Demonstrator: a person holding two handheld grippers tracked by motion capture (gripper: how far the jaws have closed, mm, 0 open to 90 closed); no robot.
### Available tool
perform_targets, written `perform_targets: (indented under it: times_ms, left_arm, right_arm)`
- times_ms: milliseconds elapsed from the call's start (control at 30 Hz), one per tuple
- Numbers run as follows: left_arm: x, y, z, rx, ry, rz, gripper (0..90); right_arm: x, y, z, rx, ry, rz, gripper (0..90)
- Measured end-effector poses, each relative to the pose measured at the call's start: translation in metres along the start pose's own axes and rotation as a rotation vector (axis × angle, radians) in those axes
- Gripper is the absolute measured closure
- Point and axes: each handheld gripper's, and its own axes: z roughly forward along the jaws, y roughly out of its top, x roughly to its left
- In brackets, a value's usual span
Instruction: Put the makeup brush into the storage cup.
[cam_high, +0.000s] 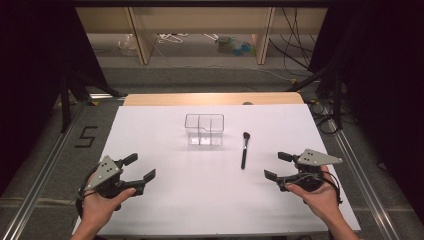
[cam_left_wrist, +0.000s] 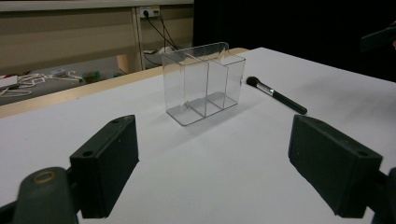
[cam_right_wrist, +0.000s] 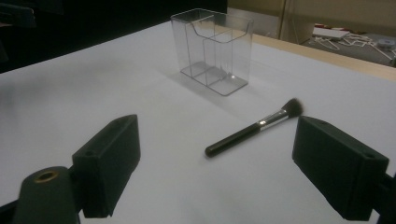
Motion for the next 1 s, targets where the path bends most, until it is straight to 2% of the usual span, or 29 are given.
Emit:
perform_targets:
  times_ms: [33,67,133,233,267,300,333,367,533,600,667,700,733,767,833,900,933,1000]
  left_arm:
    - [0.000,0.000,0.000,0.005,0.005,-0.004,15.9]
    - [0.001,0.000,0.000,0.010,0.002,0.012,16.1]
    - [0.001,-0.001,0.001,0.020,0.000,0.007,17.1]
    - [0.002,-0.002,0.001,0.026,0.002,0.007,18.3]
    - [0.002,-0.003,0.001,0.029,0.003,-0.014,18.4]
    - [0.002,-0.003,0.001,0.032,0.004,-0.002,18.5]
    - [0.002,-0.003,0.001,0.035,0.007,0.000,18.7]
    - [0.003,-0.003,0.001,0.040,0.005,0.005,19.0]
    - [0.002,-0.004,0.002,0.052,0.005,-0.007,20.1]
    - [0.002,-0.004,0.002,0.070,0.011,-0.001,20.9]
    - [0.002,-0.005,0.003,0.086,0.011,-0.003,22.3]
    - [0.003,-0.005,0.003,0.091,0.008,0.001,23.7]
    - [0.003,-0.006,0.004,0.092,0.004,0.001,24.4]
    - [0.002,-0.006,0.004,0.099,0.012,-0.014,24.6]
    - [0.002,-0.008,0.005,0.110,0.008,-0.023,25.1]
    - [0.002,-0.008,0.005,0.123,0.009,-0.020,25.2]
    - [0.003,-0.008,0.006,0.137,0.010,-0.005,25.4]
    - [0.002,-0.010,0.007,0.140,0.005,-0.026,25.7]
  right_arm:
    - [0.000,0.000,-0.001,0.006,-0.011,0.009,16.2]
    - [-0.001,0.000,0.001,-0.005,-0.005,0.008,16.4]
    - [-0.002,0.000,-0.001,0.018,-0.017,0.014,16.8]
    - [-0.003,0.000,0.000,0.004,-0.021,0.027,17.2]
    - [-0.004,0.000,0.001,0.003,-0.023,0.028,17.4]
    - [-0.004,0.000,0.001,0.005,-0.022,0.030,17.6]
    - [-0.005,0.001,0.000,0.022,-0.033,0.026,17.8]
    - [-0.005,0.001,0.002,0.011,-0.032,0.028,18.2]
    - [-0.008,0.005,0.004,0.043,-0.048,0.037,20.5]
    - [-0.010,0.007,0.009,0.046,-0.046,0.044,21.1]
    - [-0.013,0.009,0.012,0.055,-0.063,0.044,21.4]
    - [-0.014,0.010,0.013,0.081,-0.057,0.047,22.2]
    - [-0.015,0.011,0.016,0.084,-0.069,0.048,23.2]
    - [-0.016,0.011,0.018,0.107,-0.085,0.038,23.2]
    - [-0.019,0.010,0.022,0.122,-0.087,0.058,24.1]
    - [-0.021,0.010,0.024,0.141,-0.096,0.061,24.2]
    - [-0.022,0.011,0.025,0.152,-0.089,0.065,24.2]
    - [-0.024,0.012,0.030,0.165,-0.104,0.061,24.5]
